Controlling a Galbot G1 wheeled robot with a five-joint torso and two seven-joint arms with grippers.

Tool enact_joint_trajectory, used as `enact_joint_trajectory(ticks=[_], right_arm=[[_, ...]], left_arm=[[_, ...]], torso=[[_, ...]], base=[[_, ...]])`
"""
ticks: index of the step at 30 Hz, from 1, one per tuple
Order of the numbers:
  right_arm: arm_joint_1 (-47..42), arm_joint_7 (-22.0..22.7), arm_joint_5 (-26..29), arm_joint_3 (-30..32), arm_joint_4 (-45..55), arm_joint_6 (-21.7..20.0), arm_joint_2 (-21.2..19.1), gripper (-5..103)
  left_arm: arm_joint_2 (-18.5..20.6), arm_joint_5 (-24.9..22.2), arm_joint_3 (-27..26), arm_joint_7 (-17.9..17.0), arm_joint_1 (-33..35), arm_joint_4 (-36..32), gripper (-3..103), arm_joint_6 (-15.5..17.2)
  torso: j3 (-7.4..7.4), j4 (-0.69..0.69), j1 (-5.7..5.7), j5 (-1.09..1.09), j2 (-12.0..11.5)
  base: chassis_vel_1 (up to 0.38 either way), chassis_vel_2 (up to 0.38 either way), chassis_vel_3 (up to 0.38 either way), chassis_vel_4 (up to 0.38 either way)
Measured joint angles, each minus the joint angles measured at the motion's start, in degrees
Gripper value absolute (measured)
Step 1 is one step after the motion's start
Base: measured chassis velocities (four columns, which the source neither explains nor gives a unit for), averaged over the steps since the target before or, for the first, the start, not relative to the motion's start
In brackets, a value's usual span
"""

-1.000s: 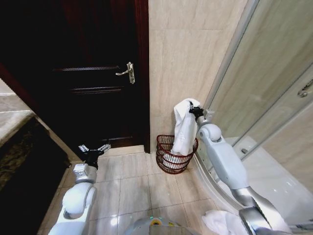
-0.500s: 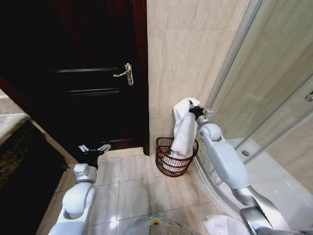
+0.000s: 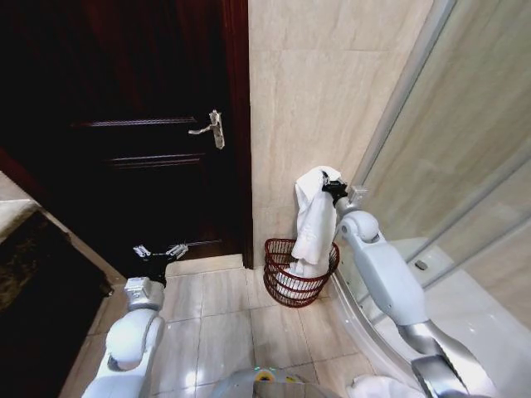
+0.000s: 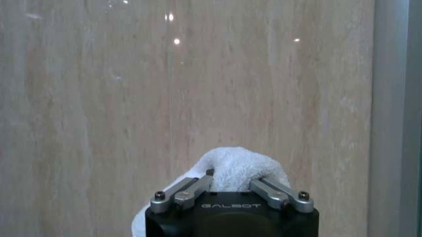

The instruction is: Discard the used towel into the hamper.

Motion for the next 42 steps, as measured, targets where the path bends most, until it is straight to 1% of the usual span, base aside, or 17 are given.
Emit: enact_joint_trajectory(ticks=[7, 9, 10, 11, 13, 18, 20, 21, 24, 27, 29, 30, 32, 34, 35, 39, 42], right_arm=[[-3.62, -2.56, -1.01, 0.96, -0.34, 1.37, 0.74, 5], [-3.89, -3.86, -1.76, 1.23, -3.77, 4.03, 2.14, 5], [-3.65, -4.39, -2.62, 1.23, -6.9, 6.3, 3.31, 5], [-3.65, -4.39, -2.62, 1.23, -6.9, 6.3, 3.31, 5], [-3.33, -4.9, -4.05, 1.45, -9.81, 8.31, 4.55, 5], [-1.36, -4.55, -5.75, 1.76, -13.73, 10.41, 5.57, 5], [0.93, -2.56, -6.1, 1.66, -14.57, 11.38, 5.46, 5], [1.87, -1.44, -5.96, 1.7, -14.24, 11.42, 5.3, 5], [2.23, -0.35, -4.86, 1.72, -13.04, 11.02, 4.92, 5], [0.62, -0.61, -4.01, 1.66, -12.43, 10.34, 4.81, 5], [-1.81, -2.64, -3.8, 1.89, -13.29, 10.27, 5.79, 5], [-1.81, -2.64, -3.8, 1.89, -13.29, 10.27, 5.79, 5], [-3.41, -4.94, -3.76, 2.54, -14.48, 10.27, 6.81, 5], [-3.68, -5.31, -3.8, 2.69, -14.71, 10.27, 7.0, 5], [-4.77, -6.41, -4.05, 3.28, -15.75, 10.34, 7.97, 5], [-6.39, -6.81, -3.66, 3.96, -16.07, 10.37, 9.1, 5], [-8.98, -7.14, -0.39, 4.51, -15.5, 9.46, 9.55, 5]], left_arm=[[0.0, 0.0, 0.0, 0.0, 0.01, 0.0, 100, 0.0], [0.0, 0.0, -0.01, 0.0, 0.01, 0.0, 100, 0.0], [0.0, 0.0, 0.0, 0.0, 0.01, 0.0, 100, 0.0], [0.0, 0.0, 0.0, 0.0, 0.01, 0.0, 100, 0.0], [0.0, 0.0, 0.0, 0.0, 0.01, 0.0, 100, 0.0], [0.0, 0.0, 0.0, 0.0, 0.01, 0.0, 100, 0.0], [0.0, 0.0, 0.0, 0.0, 0.01, 0.0, 100, 0.0], [0.0, 0.0, 0.0, 0.0, 0.01, 0.0, 100, 0.0], [0.0, 0.0, 0.0, 0.0, 0.01, 0.0, 100, 0.0], [0.0, 0.0, 0.0, 0.0, 0.01, 0.0, 100, 0.0], [0.0, 0.0, 0.0, 0.0, 0.01, 0.0, 100, 0.0], [0.0, 0.0, 0.0, 0.0, 0.01, 0.0, 100, 0.0], [0.0, 0.0, 0.0, 0.0, 0.01, 0.0, 100, 0.0], [0.0, 0.0, 0.0, 0.0, 0.01, 0.0, 100, 0.0], [0.0, 0.0, 0.0, 0.0, 0.01, 0.0, 100, 0.0], [0.0, 0.0, 0.0, 0.0, 0.01, 0.0, 100, 0.0], [0.0, 0.0, 0.0, 0.0, 0.01, 0.0, 100, 0.0]], torso=[[-0.01, -0.01, -0.03, 0.0, 0.02], [-0.02, -0.01, -0.04, -0.01, 0.02], [-0.01, -0.01, -0.04, 0.0, 0.02], [-0.01, -0.01, -0.04, 0.0, 0.02], [-0.01, 0.0, -0.03, 0.01, 0.02], [0.0, 0.0, -0.03, 0.01, 0.02], [0.0, 0.0, -0.03, 0.0, 0.01], [-0.01, 0.0, -0.03, -0.01, 0.02], [-0.01, 0.0, -0.03, -0.04, 0.02], [-0.01, 0.0, -0.03, -0.04, 0.02], [0.0, -0.01, -0.02, 0.02, 0.02], [0.0, -0.01, -0.02, 0.02, 0.02], [-0.01, -0.01, -0.03, 0.0, 0.02], [-0.01, 0.0, -0.03, 0.0, 0.02], [-0.01, 0.0, -0.03, 0.0, 0.02], [-0.01, 0.01, -0.03, -0.01, 0.02], [-0.01, 0.0, -0.03, -0.01, 0.02]], base=[[0.0, 0.0, 0.0, 0.0], [0.0, 0.0, 0.0, 0.0], [0.0, 0.0, 0.0, 0.0], [0.0, 0.0, 0.0, 0.0], [0.0, 0.0, 0.0, 0.0], [0.0, 0.0, 0.0, 0.0], [0.0, 0.0, 0.0, 0.0], [0.0, 0.0, 0.0, 0.0], [0.0, 0.0, 0.0, 0.0], [0.0, 0.0, 0.0, 0.0], [0.0, 0.0, 0.0, 0.0], [0.0, 0.0, 0.0, 0.0], [0.0, 0.0, 0.0, 0.0], [0.0, 0.0, 0.0, 0.0], [0.0, 0.0, 0.0, 0.0], [0.0, 0.0, 0.0, 0.0], [0.0, 0.0, 0.0, 0.0]])
